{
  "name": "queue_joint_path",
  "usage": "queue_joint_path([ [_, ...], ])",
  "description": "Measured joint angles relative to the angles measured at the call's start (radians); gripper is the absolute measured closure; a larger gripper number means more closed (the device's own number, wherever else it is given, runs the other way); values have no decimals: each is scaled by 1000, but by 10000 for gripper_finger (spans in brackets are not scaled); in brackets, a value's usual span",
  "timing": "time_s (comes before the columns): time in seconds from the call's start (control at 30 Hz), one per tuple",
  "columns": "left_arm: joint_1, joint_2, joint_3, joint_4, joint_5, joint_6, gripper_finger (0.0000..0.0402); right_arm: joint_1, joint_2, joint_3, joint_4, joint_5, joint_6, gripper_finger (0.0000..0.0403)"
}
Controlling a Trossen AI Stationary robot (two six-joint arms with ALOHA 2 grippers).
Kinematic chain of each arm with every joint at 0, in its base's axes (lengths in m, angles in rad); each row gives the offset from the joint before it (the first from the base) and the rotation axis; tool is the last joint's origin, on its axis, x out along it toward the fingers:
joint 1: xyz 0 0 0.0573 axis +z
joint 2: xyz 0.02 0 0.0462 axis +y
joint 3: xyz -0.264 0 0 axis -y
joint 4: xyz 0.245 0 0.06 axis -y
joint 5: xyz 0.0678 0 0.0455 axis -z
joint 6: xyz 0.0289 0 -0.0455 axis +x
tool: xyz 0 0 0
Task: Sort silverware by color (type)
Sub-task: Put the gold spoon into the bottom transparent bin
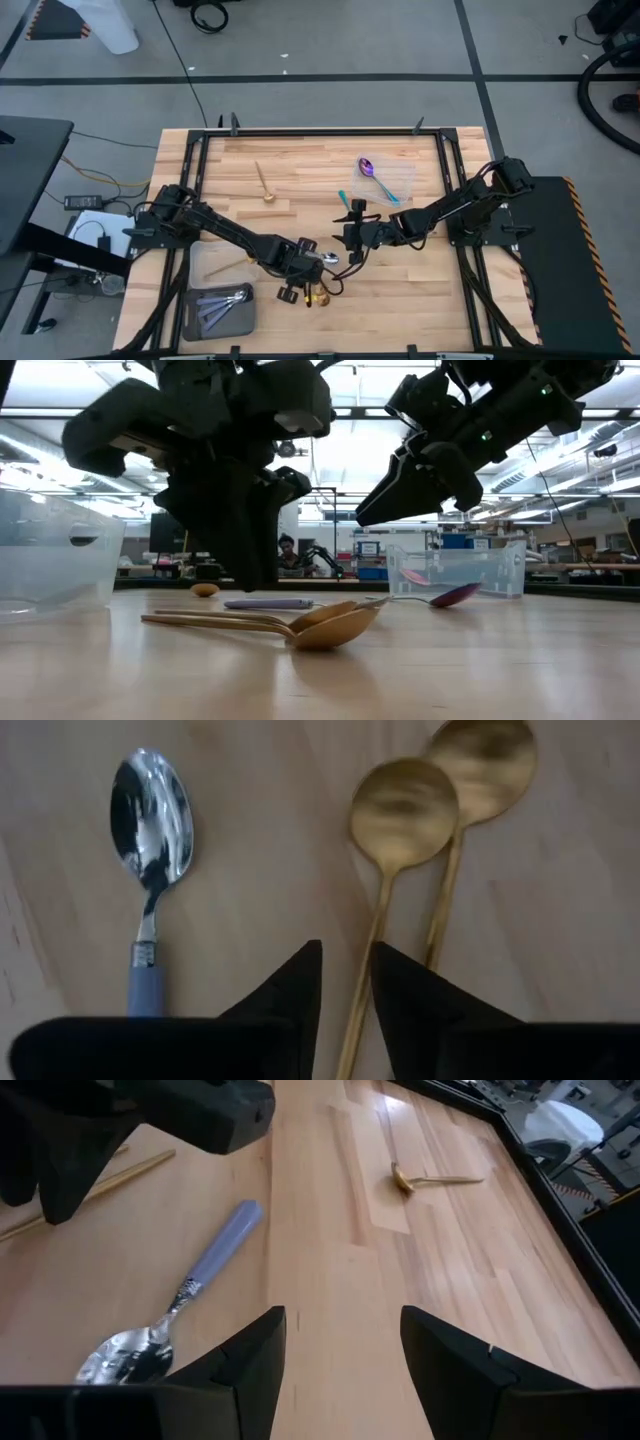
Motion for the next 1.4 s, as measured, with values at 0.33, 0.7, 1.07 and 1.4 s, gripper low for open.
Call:
queue_joint_path([
  [0.33,-39,27,-13,61,-38,-30,303,0,0,0,0,-25,14,195],
  [0.7,-41,80,-7,71,-40,-60,316,0,0,1,7,-30,14,195],
  [1.07,-41,64,-6,10,-24,-35,386,0,0,1,6,-37,14,195],
  [1.4,-30,-20,-13,-72,-51,-53,391,0,0,0,2,-37,14,195],
])
